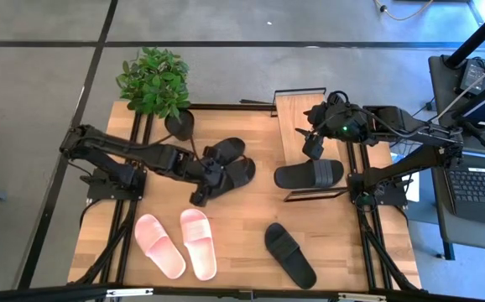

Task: Pick and place slides into the shelf
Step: Put the black slide on the shelf

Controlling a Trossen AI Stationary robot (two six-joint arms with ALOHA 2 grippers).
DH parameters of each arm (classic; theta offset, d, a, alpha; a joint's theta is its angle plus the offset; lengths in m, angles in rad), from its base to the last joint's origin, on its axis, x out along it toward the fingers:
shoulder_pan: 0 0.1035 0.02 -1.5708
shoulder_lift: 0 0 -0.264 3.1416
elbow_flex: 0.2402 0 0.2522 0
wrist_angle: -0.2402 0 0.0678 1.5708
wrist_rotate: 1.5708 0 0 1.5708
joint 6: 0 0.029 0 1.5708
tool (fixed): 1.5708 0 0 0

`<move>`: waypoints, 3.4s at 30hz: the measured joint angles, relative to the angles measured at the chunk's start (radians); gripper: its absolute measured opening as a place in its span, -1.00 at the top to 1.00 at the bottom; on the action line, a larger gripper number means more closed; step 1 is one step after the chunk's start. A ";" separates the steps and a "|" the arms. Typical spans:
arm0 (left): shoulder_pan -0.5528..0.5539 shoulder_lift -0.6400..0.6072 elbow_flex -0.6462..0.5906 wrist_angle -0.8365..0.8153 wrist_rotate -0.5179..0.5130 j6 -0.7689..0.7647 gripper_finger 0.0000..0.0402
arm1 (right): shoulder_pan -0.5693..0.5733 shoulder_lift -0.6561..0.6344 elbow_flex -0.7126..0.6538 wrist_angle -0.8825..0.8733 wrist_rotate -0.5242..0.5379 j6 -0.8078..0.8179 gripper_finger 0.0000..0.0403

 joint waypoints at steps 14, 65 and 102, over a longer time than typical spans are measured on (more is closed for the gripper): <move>-0.088 0.000 0.000 -0.003 -0.084 -0.047 0.08 | 0.221 0.014 0.033 0.024 0.000 -0.359 -0.28; -0.202 -0.001 0.000 -0.120 -0.075 -0.160 0.08 | 0.887 0.885 0.188 -0.139 -0.113 0.345 -0.28; -0.201 -0.001 0.000 -0.103 -0.075 -0.162 0.08 | 0.858 0.885 0.056 -0.077 0.036 0.367 -0.28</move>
